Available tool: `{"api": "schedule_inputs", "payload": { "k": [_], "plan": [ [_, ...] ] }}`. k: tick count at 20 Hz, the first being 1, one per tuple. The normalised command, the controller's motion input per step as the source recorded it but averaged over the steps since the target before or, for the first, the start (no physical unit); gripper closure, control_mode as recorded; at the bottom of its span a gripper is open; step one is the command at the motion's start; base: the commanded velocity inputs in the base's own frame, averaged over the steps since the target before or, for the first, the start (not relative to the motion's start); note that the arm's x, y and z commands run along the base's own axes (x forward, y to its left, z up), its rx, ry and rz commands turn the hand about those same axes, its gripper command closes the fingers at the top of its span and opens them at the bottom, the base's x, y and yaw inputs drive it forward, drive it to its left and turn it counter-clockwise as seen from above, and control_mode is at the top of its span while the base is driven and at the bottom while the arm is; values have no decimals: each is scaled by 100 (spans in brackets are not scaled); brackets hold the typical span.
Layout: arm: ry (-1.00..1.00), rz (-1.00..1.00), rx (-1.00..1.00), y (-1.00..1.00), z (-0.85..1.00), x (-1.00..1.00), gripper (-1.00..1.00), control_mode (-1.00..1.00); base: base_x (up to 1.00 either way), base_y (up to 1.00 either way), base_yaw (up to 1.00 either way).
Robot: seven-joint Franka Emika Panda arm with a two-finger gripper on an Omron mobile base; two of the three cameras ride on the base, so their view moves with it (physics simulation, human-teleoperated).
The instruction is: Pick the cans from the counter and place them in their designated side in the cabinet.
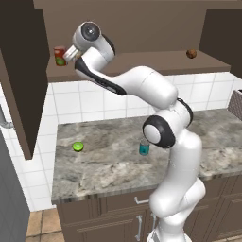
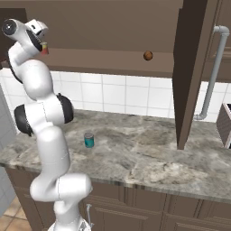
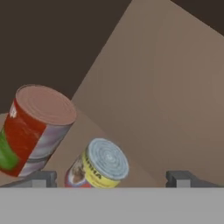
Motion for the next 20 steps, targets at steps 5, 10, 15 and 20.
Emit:
{"api": "schedule_inputs", "payload": {
  "k": [5, 10, 15, 20],
  "plan": [
    [-16, 1, -1, -7, 23, -35, -100, -100, 0, 0, 0],
    [-13, 0, 0, -14, 25, -46, -100, -100, 0, 0, 0],
    [-9, 0, 0, -21, 19, -61, -100, -100, 0, 0, 0],
    [-3, 0, 0, -23, 11, -71, -100, -100, 0, 0, 0]
  ]
}}
